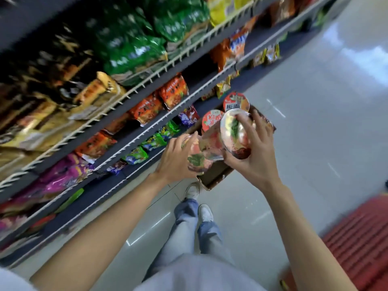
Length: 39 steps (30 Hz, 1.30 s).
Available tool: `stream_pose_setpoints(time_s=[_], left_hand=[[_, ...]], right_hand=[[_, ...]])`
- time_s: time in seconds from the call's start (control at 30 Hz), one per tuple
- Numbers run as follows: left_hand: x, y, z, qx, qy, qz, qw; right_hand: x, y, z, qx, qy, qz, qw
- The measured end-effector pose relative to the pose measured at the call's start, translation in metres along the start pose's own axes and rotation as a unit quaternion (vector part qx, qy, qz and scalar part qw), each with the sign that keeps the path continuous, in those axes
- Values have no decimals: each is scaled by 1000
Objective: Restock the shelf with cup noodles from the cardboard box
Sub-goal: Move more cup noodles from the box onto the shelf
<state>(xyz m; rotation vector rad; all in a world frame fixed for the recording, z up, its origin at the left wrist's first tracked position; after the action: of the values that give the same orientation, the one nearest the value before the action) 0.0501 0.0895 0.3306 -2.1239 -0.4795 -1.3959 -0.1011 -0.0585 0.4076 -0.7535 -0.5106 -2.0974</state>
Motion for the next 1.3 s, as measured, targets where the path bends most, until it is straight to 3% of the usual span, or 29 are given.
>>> stream_pose_setpoints(time_s=[0.17,0.3,0.43,0.6,0.7,0.87,1.0,1.17,1.3], left_hand=[[60,-68,-19,34,-74,-47,996],[107,-118,-13,104,-151,-103,978],[163,-176,3,186,-241,-222,926],[226,-254,44,218,-290,-342,867],[271,-306,68,228,-277,-404,842],[350,-391,103,228,-221,-509,800],[414,-444,143,247,-66,-589,767],[505,-477,214,219,82,-630,741],[580,-485,272,164,69,-661,729]], right_hand=[[29,-9,78,130,4,73,989],[39,-10,128,155,133,96,974],[21,-1,180,147,383,199,890],[-23,-4,282,196,405,251,857],[-38,-9,355,226,431,266,832],[-63,-15,477,231,533,301,757],[-93,-19,575,223,600,305,705],[-121,-21,690,261,647,251,671],[-133,-4,775,305,645,175,678]])
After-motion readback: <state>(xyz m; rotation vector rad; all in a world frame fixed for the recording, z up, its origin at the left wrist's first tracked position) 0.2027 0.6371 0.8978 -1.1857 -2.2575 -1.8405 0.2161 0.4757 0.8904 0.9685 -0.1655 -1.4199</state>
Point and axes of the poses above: each hand's wrist, its own y-axis towards the middle knuckle, its own x-axis out of the back of the hand, z = x × y, the point moved 1 cm from there along y, towards the middle knuckle, and after that the axes turned 9 degrees about x, right-handed, at the moved point
